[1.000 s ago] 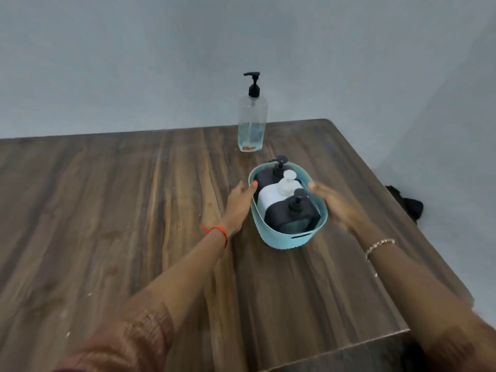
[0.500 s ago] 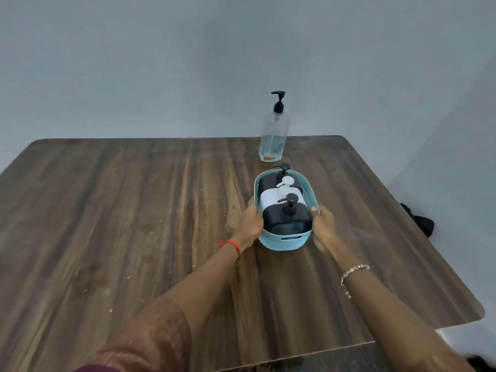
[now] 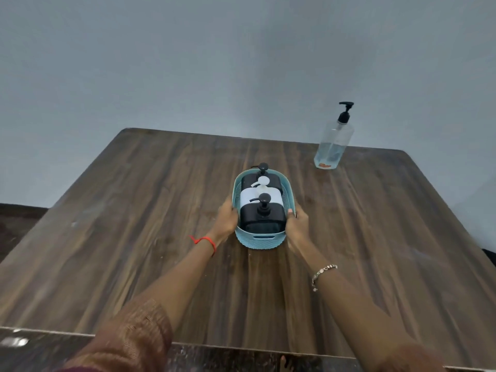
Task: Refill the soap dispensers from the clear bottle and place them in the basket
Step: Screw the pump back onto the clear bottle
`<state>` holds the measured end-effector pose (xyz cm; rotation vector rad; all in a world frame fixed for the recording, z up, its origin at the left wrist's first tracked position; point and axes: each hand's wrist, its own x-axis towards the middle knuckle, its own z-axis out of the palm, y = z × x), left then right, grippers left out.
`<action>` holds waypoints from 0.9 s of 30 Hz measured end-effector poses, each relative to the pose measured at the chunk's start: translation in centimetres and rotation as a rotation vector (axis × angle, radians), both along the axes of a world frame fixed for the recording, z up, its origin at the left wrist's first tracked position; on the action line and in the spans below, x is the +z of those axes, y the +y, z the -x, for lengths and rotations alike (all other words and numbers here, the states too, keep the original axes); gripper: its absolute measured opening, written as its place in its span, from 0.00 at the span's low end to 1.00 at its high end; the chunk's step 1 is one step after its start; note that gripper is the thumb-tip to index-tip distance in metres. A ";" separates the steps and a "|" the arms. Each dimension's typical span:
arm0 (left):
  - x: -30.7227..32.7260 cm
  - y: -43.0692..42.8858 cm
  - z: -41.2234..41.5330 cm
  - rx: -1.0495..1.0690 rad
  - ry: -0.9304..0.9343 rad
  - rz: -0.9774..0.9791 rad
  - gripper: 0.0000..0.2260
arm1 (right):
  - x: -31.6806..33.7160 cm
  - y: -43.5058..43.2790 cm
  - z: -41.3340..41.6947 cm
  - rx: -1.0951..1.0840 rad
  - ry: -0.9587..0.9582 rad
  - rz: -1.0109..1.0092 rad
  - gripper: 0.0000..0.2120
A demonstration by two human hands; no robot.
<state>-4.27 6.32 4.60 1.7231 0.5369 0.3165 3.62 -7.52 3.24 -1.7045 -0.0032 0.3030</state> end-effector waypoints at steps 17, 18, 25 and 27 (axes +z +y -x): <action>-3.1 2.2 0.1 -0.086 0.045 0.028 0.16 | -1.5 0.4 1.0 0.028 -0.022 0.089 0.17; -2.7 2.1 0.4 -0.094 0.057 0.023 0.16 | -1.5 0.3 0.9 0.052 -0.028 0.100 0.16; 0.0 2.0 1.9 -0.193 0.261 -0.255 0.23 | -0.5 -1.7 2.7 0.202 -0.338 0.375 0.23; 0.3 2.4 2.5 -0.197 0.350 -0.315 0.27 | -0.8 -2.5 3.2 0.256 -0.386 0.485 0.25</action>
